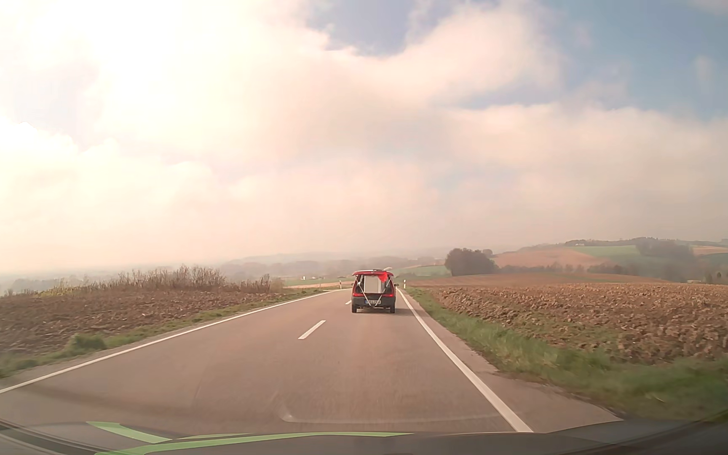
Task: Follow the waypoints while adhering to traffic rules and regulations
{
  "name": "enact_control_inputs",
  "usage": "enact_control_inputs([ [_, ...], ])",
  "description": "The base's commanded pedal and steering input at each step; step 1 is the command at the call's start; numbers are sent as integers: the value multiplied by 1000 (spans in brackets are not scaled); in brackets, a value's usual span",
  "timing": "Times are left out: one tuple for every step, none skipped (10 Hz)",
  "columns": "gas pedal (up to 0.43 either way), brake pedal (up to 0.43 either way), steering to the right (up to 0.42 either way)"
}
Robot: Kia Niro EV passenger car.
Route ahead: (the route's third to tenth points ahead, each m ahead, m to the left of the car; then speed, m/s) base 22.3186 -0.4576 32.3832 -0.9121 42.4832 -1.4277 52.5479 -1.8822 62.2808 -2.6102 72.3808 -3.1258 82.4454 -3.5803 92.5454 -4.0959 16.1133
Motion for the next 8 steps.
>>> enact_control_inputs([
  [118, 0, 17],
  [110, 0, 14],
  [87, 0, 12],
  [67, 0, 11],
  [67, 0, 10],
  [59, 0, 10],
  [59, 0, 8],
  [47, 0, 6],
])
